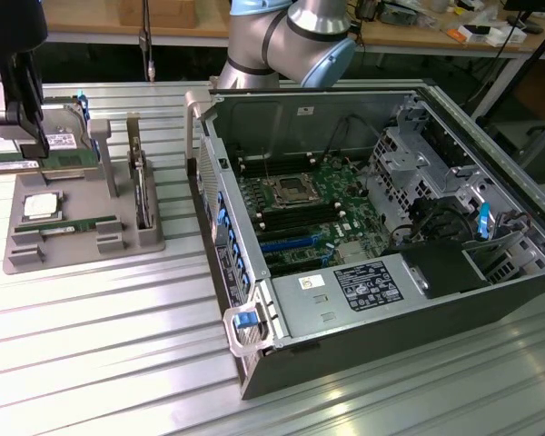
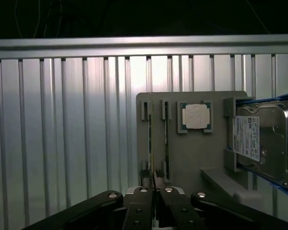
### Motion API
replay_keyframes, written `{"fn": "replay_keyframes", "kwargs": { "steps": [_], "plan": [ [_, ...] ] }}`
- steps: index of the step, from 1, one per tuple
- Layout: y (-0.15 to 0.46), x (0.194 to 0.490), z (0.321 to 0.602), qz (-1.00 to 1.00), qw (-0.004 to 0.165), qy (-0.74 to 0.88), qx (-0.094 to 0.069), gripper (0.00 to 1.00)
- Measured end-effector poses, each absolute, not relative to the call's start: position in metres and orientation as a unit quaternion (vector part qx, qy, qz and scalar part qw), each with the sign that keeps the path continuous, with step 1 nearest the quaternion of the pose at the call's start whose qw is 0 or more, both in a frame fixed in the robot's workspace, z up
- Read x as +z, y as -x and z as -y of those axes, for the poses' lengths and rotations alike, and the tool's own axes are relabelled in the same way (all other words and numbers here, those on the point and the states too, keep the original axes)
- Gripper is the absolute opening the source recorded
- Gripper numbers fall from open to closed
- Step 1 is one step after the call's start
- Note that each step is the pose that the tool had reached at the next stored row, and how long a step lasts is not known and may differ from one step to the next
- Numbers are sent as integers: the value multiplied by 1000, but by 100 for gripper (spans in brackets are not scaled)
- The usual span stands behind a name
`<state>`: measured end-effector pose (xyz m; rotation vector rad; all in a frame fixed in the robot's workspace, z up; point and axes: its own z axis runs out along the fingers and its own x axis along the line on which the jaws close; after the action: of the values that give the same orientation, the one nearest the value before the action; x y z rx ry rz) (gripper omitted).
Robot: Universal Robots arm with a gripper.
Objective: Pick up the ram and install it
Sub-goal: 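Pick up the ram and move it above insertion slot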
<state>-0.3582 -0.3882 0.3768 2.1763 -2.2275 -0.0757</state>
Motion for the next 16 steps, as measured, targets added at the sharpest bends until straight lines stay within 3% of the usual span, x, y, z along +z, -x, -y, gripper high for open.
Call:
{"fn": "replay_keyframes", "kwargs": {
  "steps": [16],
  "plan": [
    [358,399,388,715,13,-699,-24,12]
  ]
}}
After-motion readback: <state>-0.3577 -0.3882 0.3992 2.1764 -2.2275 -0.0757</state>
